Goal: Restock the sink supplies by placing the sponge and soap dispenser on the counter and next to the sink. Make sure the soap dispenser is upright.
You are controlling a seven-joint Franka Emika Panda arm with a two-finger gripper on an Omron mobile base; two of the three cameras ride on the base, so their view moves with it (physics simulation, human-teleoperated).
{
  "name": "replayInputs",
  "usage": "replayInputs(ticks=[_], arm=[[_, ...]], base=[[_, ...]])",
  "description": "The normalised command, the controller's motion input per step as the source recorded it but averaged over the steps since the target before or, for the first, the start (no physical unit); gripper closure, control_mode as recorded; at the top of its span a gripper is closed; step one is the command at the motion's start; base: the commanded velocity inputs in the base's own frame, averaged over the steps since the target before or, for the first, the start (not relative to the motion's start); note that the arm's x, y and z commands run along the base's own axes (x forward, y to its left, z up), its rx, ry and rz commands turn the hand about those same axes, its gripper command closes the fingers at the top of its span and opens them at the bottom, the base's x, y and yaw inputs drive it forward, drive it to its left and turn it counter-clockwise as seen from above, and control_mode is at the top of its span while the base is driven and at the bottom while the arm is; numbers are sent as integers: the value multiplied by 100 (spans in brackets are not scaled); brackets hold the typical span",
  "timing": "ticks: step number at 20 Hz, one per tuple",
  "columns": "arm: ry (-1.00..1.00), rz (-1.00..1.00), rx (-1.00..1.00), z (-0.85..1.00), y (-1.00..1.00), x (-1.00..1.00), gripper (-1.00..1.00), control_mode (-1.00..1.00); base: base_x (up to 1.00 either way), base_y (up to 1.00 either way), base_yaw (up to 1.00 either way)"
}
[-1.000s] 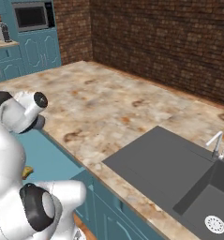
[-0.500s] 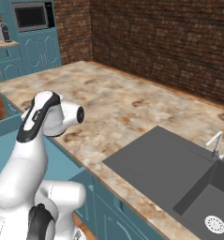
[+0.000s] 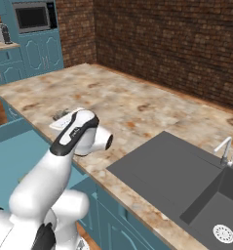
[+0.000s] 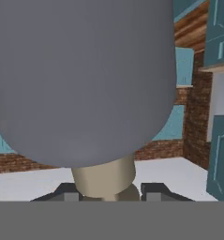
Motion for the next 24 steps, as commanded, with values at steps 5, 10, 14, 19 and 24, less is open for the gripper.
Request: replayInputs(ticks=[5, 10, 14, 19, 24], arm=[[9, 0, 10, 0, -83, 22, 100, -100], [0, 0, 9, -3, -80, 56, 100, -100], [-2, 0, 4, -29, -69, 33, 100, -100], [-1, 0, -3, -19, -23, 9, 100, -100], [0, 0, 0, -49, -17, 52, 100, -100]], base=[[0, 0, 0], [0, 0, 0], [0, 0, 0], [0, 0, 0], [0, 0, 0]])
